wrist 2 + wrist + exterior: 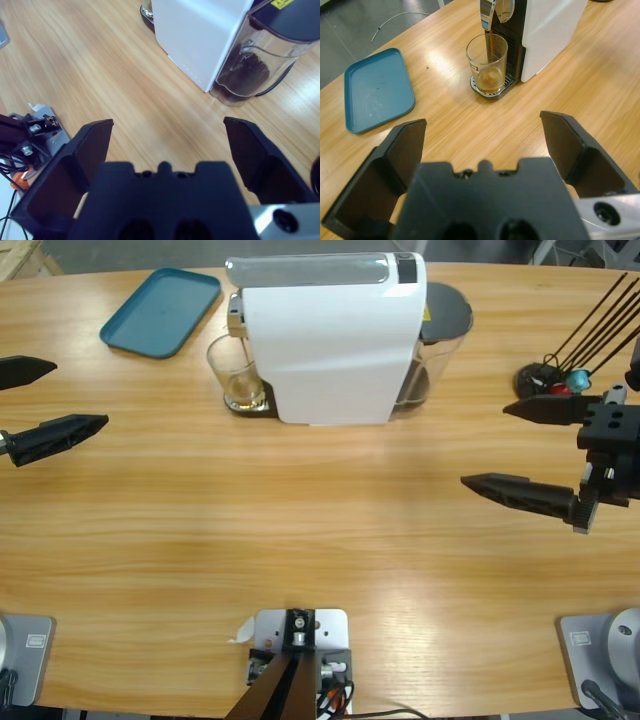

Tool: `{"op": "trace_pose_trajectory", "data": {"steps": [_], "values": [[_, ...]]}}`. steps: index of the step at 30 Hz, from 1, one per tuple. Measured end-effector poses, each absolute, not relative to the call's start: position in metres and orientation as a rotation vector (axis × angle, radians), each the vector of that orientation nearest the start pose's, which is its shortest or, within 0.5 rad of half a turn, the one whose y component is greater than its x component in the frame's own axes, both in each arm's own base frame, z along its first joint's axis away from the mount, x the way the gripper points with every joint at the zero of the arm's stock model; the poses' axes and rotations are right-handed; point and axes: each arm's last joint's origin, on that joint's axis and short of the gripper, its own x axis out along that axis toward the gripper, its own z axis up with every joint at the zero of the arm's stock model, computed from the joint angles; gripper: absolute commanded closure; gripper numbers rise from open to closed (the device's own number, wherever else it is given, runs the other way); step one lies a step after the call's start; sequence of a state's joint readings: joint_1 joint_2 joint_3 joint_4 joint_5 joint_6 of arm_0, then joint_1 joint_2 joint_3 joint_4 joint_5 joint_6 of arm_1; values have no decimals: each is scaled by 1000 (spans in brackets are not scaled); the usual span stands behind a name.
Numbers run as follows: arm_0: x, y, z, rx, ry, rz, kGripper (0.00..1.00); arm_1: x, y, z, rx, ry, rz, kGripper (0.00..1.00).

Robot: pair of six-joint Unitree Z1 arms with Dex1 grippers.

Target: Pour coffee

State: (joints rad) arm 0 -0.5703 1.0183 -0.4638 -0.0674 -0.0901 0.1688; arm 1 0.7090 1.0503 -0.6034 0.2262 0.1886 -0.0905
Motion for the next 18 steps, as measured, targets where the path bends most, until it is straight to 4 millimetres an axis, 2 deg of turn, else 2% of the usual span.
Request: {"op": "trace_pose_trajectory", "data": {"steps": [18], "values": [[112, -78, 277, 277, 423, -694, 4, 103, 100, 283, -258, 624, 894, 0]]}}
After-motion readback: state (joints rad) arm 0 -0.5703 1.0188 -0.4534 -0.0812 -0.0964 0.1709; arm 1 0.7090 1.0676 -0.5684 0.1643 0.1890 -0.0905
